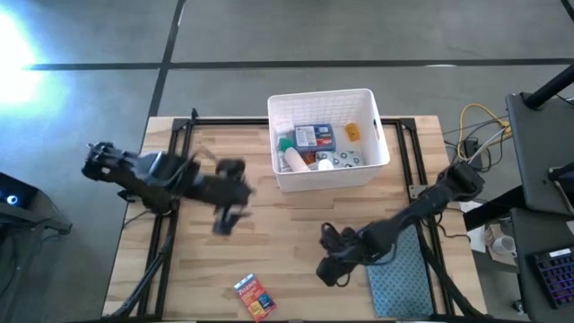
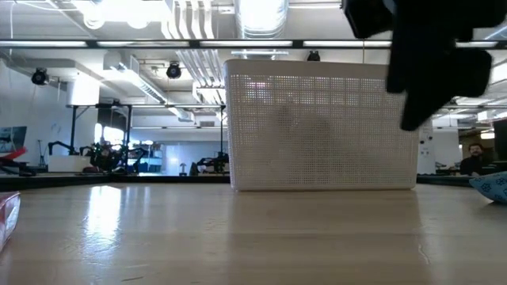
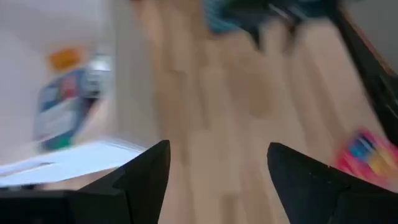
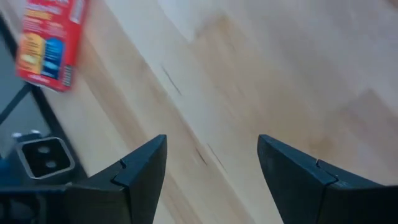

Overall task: Pick & place medical supplies in basket/bin
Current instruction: Put the red medicine box into the white bin

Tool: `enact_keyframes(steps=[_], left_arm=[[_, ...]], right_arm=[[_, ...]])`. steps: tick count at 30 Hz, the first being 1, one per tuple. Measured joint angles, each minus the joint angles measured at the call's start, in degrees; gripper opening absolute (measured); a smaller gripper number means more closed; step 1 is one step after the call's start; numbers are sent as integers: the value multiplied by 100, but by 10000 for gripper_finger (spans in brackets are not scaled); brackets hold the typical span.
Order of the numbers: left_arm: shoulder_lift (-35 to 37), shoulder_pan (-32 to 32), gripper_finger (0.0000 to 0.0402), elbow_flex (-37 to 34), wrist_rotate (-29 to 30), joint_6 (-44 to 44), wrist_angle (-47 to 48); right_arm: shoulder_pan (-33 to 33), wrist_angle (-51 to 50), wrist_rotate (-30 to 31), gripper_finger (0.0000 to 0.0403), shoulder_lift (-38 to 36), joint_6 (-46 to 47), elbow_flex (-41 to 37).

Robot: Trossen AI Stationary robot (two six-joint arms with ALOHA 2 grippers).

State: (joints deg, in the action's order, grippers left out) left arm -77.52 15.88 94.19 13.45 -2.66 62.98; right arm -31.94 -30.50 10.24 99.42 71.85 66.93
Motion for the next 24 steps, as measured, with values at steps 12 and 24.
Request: enact_keyframes(steps=[12,24], left_arm=[[441,2597,242,-2971,-17,-399,-2134],[-591,3365,242,-3423,-574,-5962,-3623]], right_arm=[[221,-5,-13,240,4,-830,286],[339,1523,-87,240,41,-1134,250]])
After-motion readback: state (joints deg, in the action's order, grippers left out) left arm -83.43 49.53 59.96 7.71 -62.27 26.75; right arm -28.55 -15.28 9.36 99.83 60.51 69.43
